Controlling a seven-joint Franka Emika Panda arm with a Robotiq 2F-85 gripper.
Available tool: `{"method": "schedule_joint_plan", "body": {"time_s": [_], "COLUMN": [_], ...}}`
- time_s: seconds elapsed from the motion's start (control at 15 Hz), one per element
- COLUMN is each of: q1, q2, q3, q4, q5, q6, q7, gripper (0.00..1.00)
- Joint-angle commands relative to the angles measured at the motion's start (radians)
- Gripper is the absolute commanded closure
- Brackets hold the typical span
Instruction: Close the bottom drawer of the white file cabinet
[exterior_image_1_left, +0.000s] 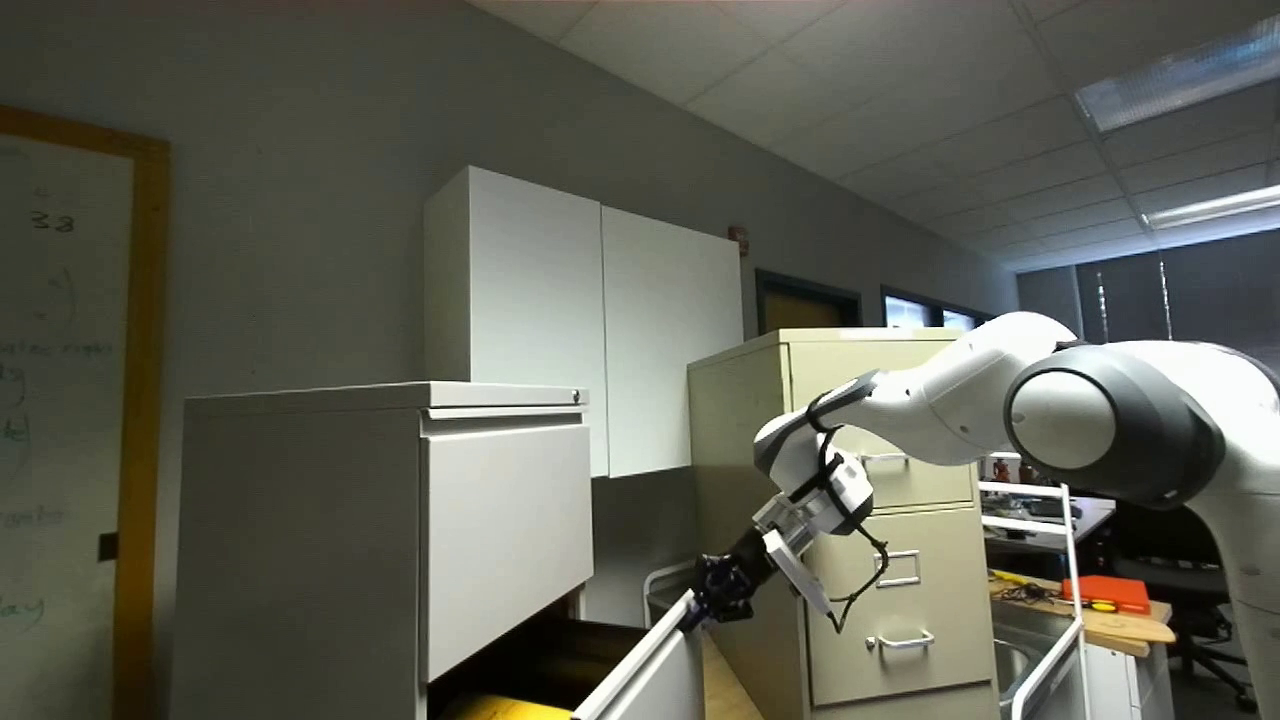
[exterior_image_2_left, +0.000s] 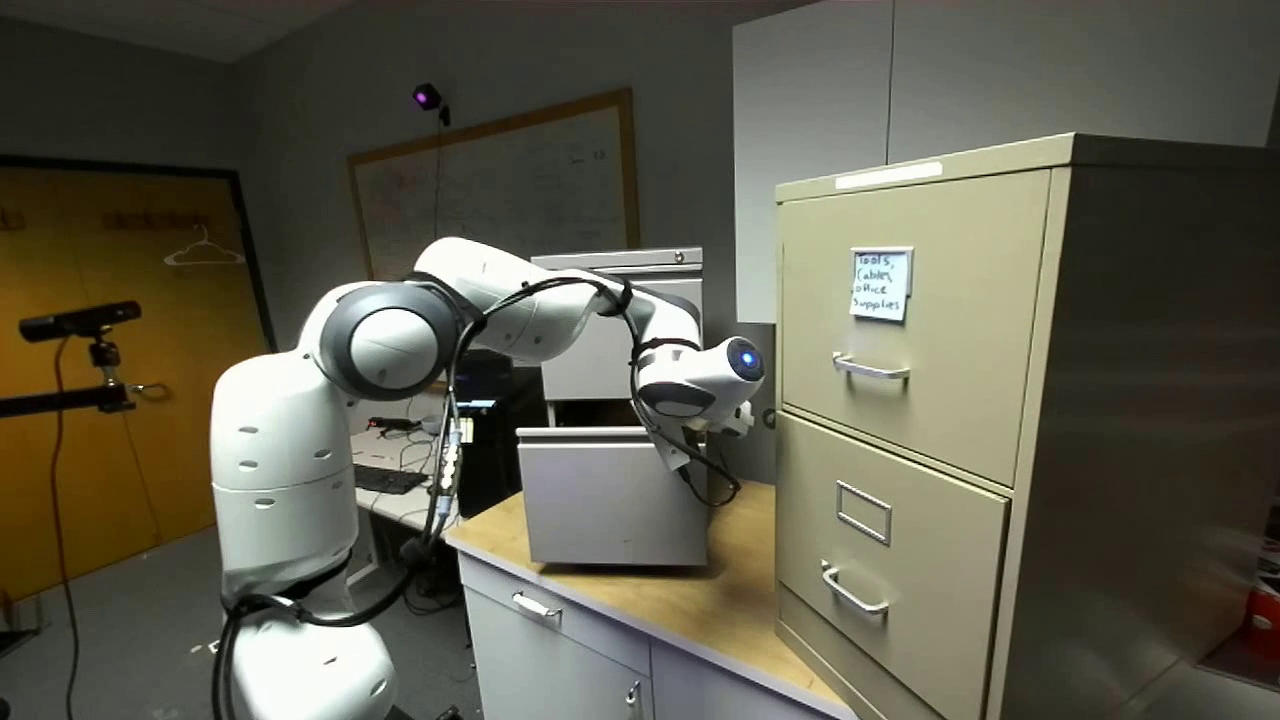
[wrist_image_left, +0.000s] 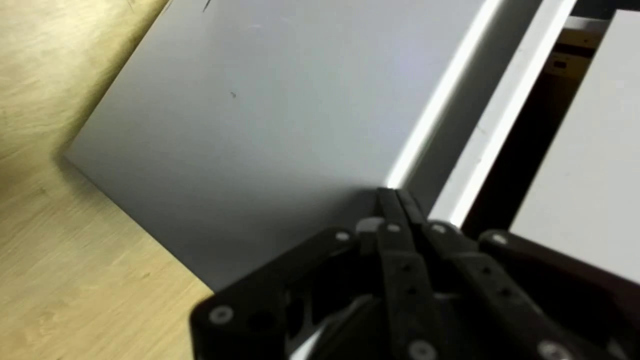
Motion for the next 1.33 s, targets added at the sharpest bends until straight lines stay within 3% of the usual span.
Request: {"method": "schedule_joint_plan", "body": {"time_s": [0.0,0.6,1.27], "q1": [0.024,0.066,0.07], "q2": [0.09,0.285,0.497], "q3": [0.062,0.151,0.22], "q4": [0.131,0.415,0.757], "q5": [0.061,0.0,-0.136], "q6": [0.032,0.089,0.014], "q7": [0.054,0.181,0.294], "gripper": [0.96,0.95,0.95]}}
